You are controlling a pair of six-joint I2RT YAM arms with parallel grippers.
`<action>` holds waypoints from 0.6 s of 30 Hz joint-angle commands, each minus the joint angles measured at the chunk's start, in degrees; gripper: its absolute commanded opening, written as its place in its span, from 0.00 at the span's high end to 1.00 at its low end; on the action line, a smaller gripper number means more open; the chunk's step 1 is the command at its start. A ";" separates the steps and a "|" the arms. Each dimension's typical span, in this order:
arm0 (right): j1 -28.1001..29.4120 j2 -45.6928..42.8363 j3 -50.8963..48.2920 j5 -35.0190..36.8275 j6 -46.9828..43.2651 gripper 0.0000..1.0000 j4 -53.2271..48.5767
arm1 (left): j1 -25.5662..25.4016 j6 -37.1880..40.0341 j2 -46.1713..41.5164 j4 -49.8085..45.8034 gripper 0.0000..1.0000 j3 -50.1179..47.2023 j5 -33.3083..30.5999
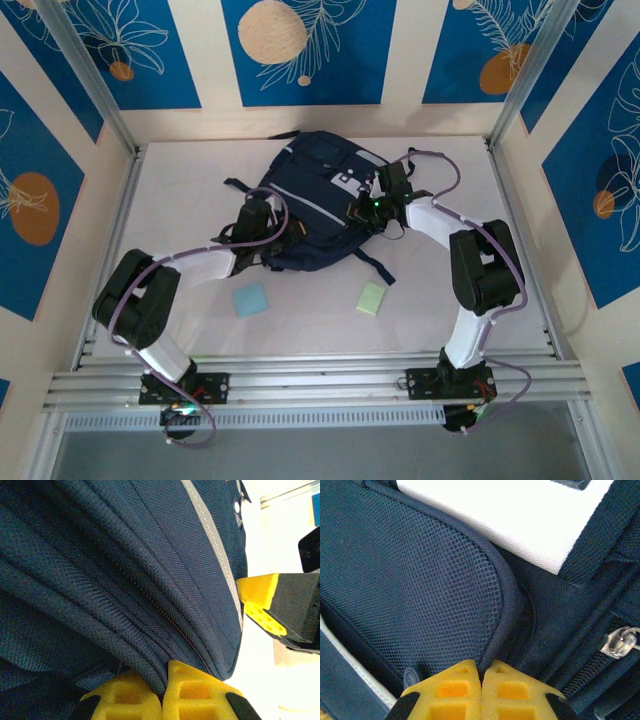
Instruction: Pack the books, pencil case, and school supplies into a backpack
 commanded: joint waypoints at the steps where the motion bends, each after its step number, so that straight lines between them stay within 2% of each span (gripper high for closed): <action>1: -0.44 -0.61 1.84 -4.54 1.28 1.00 2.81 | 0.42 7.49 -1.68 -4.98 1.00 2.21 2.28; 5: 0.40 -4.24 -0.19 -7.92 5.42 1.00 2.80 | 3.25 18.31 0.09 -12.76 1.00 6.22 -2.07; 9: 3.05 -5.67 -0.40 -9.24 9.32 1.00 3.23 | 3.69 27.02 0.43 -17.98 1.00 10.23 -3.16; 12: 4.84 -4.46 1.06 -9.22 12.71 1.00 3.51 | 3.32 31.06 -0.53 -22.30 0.90 12.85 -1.73; 14: 5.46 -3.33 2.30 -9.37 15.77 1.00 3.82 | 2.38 33.39 -2.20 -24.74 0.80 13.84 -1.15; 16: 6.04 -2.20 3.35 -8.94 19.00 1.00 5.08 | 0.48 35.39 -4.28 -27.36 0.70 14.69 -1.14; 18: 6.45 -1.06 4.88 -8.54 21.54 1.00 5.30 | -1.52 35.98 -6.04 -28.56 0.65 14.92 -0.88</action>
